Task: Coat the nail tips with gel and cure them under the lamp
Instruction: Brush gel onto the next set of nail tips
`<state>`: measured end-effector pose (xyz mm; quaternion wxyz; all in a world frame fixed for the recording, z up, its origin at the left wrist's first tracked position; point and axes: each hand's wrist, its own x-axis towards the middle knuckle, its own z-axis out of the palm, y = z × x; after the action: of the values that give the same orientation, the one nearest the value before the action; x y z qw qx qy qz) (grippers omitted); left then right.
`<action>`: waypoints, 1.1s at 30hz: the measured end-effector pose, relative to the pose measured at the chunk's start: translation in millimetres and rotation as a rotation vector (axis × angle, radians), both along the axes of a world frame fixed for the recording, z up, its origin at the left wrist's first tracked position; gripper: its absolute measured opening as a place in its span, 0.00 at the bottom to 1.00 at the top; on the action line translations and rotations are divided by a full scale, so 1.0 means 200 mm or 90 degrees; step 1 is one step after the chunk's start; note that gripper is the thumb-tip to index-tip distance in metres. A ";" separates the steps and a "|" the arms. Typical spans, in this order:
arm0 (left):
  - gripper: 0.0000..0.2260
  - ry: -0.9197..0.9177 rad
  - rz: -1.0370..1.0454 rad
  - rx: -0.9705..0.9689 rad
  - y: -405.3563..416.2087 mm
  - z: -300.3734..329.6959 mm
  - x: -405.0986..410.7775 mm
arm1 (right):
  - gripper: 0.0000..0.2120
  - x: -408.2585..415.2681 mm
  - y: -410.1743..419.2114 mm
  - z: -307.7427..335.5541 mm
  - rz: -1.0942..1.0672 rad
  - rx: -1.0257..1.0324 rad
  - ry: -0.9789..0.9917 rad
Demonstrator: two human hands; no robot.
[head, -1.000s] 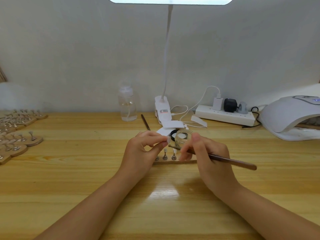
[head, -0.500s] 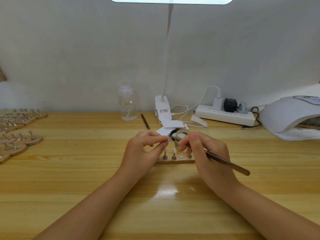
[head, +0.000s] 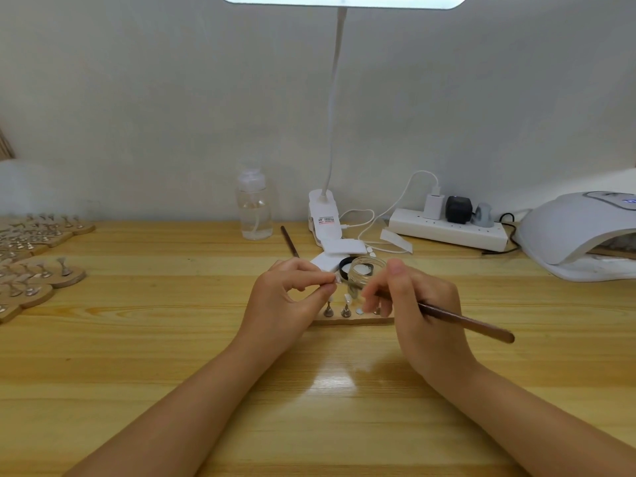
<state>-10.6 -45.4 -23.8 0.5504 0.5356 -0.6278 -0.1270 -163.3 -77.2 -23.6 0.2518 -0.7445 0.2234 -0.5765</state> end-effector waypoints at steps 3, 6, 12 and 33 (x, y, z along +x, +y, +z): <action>0.11 -0.003 0.000 -0.003 0.00 0.00 0.00 | 0.19 0.00 -0.01 0.00 -0.008 -0.006 0.023; 0.13 -0.008 0.006 -0.004 0.00 0.00 0.00 | 0.21 -0.01 0.00 -0.01 0.007 0.019 -0.009; 0.14 -0.010 0.011 -0.015 0.00 0.00 0.00 | 0.19 0.00 -0.01 0.00 -0.004 -0.014 0.033; 0.13 0.002 0.003 -0.007 0.01 0.01 0.00 | 0.21 -0.01 0.00 0.00 0.023 -0.014 -0.001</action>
<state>-11.5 -44.3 -22.2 0.5549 0.5339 -0.6261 -0.1229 -165.2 -77.5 -23.6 0.2539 -0.7507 0.2034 -0.5750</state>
